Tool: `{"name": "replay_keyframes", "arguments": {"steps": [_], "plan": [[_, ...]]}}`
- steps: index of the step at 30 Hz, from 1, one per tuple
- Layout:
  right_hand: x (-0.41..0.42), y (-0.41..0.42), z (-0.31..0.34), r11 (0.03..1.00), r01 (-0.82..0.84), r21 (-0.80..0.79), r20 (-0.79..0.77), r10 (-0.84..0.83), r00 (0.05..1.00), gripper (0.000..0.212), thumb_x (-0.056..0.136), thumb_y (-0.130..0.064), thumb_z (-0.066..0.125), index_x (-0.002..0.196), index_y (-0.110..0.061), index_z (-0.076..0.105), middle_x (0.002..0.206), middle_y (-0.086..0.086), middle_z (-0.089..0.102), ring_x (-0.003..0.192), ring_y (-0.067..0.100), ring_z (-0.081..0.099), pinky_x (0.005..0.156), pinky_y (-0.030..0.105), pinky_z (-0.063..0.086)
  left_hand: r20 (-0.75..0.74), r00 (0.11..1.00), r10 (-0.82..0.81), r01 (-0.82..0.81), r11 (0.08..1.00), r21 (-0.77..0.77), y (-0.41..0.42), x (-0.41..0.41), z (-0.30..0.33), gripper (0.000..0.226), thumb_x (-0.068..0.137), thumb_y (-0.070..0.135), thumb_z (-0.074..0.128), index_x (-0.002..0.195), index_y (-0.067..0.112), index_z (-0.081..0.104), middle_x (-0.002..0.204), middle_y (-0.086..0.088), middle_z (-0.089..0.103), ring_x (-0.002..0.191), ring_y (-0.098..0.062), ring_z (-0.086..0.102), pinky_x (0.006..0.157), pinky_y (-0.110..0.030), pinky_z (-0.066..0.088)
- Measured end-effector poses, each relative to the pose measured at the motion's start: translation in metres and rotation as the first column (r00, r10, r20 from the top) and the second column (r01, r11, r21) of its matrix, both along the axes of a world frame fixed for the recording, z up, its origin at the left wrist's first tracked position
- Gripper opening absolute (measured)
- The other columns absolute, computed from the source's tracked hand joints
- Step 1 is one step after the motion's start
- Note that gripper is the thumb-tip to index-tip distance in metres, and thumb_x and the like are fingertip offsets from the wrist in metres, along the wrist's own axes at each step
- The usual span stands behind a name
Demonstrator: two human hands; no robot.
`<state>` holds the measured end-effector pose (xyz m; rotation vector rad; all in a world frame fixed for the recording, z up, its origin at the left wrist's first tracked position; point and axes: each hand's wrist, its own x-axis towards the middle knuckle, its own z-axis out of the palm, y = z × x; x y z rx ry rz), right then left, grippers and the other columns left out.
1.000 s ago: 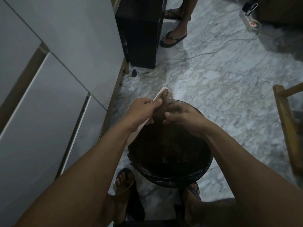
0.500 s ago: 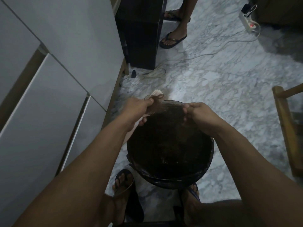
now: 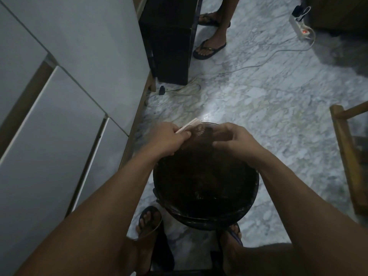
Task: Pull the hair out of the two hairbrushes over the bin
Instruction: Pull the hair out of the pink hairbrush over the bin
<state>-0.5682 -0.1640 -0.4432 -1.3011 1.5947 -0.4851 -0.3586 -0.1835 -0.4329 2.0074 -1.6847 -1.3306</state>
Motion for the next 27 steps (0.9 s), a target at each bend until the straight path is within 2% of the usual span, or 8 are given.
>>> {"name": "replay_keyframes", "arguments": {"steps": [3, 5, 8, 13, 15, 19, 25, 27], "plan": [[0.013, 0.002, 0.000, 0.970, -0.081, -0.228, -0.039, 0.074, 0.997, 0.049, 0.076, -0.011, 0.075, 0.122, -0.024, 0.062, 0.115, -0.004, 0.065, 0.097, 0.003, 0.065, 0.082, 0.015, 0.050, -0.013, 0.999, -0.033, 0.033, 0.999, -0.003, 0.002, -0.007, -0.002, 0.029, 0.092, 0.037, 0.061, 0.091, 0.011, 0.074, 0.054, -0.002, 0.059, 0.039, -0.013, 0.054, 0.036, -0.017, 0.036], [0.018, 0.002, -0.007, 0.935, -0.120, -0.333, -0.135, 0.079, 0.988, 0.043, 0.078, -0.016, 0.074, 0.119, -0.026, 0.066, 0.109, -0.002, 0.064, 0.091, 0.008, 0.065, 0.082, 0.020, 0.051, -0.022, 0.998, -0.052, 0.052, 0.999, 0.004, 0.003, -0.010, -0.004, 0.026, 0.092, 0.035, 0.062, 0.087, 0.011, 0.072, 0.050, 0.001, 0.057, 0.036, -0.009, 0.052, 0.031, -0.014, 0.034], [0.017, 0.001, -0.010, 0.900, -0.111, -0.421, -0.218, 0.019, 0.976, 0.023, 0.079, -0.012, 0.073, 0.100, -0.019, 0.077, 0.091, 0.002, 0.068, 0.080, 0.015, 0.066, 0.076, 0.030, 0.055, -0.011, 0.996, -0.093, 0.093, 0.996, 0.008, 0.004, -0.009, -0.006, 0.026, 0.090, 0.036, 0.064, 0.084, 0.012, 0.072, 0.043, 0.004, 0.054, 0.031, -0.005, 0.050, 0.031, -0.014, 0.033], [0.013, -0.002, -0.003, 0.929, -0.143, -0.342, -0.359, 0.011, 0.933, 0.011, 0.080, -0.016, 0.073, 0.089, -0.017, 0.080, 0.088, 0.006, 0.077, 0.086, 0.021, 0.069, 0.081, 0.031, 0.054, 0.076, 0.985, -0.154, 0.158, 0.986, -0.049, 0.004, -0.006, -0.014, 0.030, 0.086, 0.040, 0.069, 0.093, 0.012, 0.075, 0.063, 0.001, 0.060, 0.052, -0.010, 0.055, 0.046, -0.023, 0.035], [0.011, -0.003, 0.001, 0.949, -0.139, -0.284, -0.377, 0.023, 0.926, 0.010, 0.079, -0.019, 0.074, 0.088, -0.019, 0.080, 0.087, 0.004, 0.077, 0.086, 0.018, 0.069, 0.082, 0.028, 0.054, 0.140, 0.978, -0.156, 0.170, 0.981, -0.097, 0.004, -0.006, -0.017, 0.033, 0.086, 0.038, 0.069, 0.101, 0.009, 0.074, 0.075, -0.003, 0.065, 0.065, -0.015, 0.057, 0.053, -0.026, 0.035], [0.005, -0.006, 0.005, 0.965, -0.132, -0.227, -0.375, 0.038, 0.926, 0.009, 0.077, -0.021, 0.076, 0.085, -0.020, 0.080, 0.084, 0.003, 0.077, 0.085, 0.018, 0.069, 0.084, 0.036, 0.055, 0.218, 0.972, -0.089, 0.133, 0.971, -0.198, 0.003, -0.004, -0.023, 0.039, 0.085, 0.039, 0.069, 0.110, 0.009, 0.072, 0.099, -0.015, 0.071, 0.089, -0.029, 0.065, 0.065, -0.030, 0.040], [0.003, -0.005, 0.004, 0.979, -0.003, -0.203, -0.271, -0.053, 0.961, 0.009, 0.080, -0.020, 0.074, 0.084, -0.016, 0.080, 0.080, 0.006, 0.077, 0.081, 0.021, 0.070, 0.081, 0.041, 0.057, 0.199, 0.976, -0.084, 0.124, 0.973, -0.197, 0.007, -0.007, -0.019, 0.048, 0.073, 0.049, 0.063, 0.108, 0.018, 0.074, 0.090, -0.007, 0.071, 0.085, -0.025, 0.067, 0.063, -0.032, 0.050], [0.005, -0.004, 0.002, 0.981, 0.013, -0.192, -0.251, -0.062, 0.966, 0.010, 0.083, -0.020, 0.071, 0.084, -0.015, 0.080, 0.080, 0.008, 0.076, 0.080, 0.021, 0.070, 0.080, 0.042, 0.057, 0.209, 0.975, -0.079, 0.116, 0.978, -0.174, 0.008, -0.008, -0.016, 0.045, 0.074, 0.051, 0.065, 0.102, 0.016, 0.074, 0.081, -0.004, 0.065, 0.076, -0.022, 0.062, 0.057, -0.028, 0.043]]}}
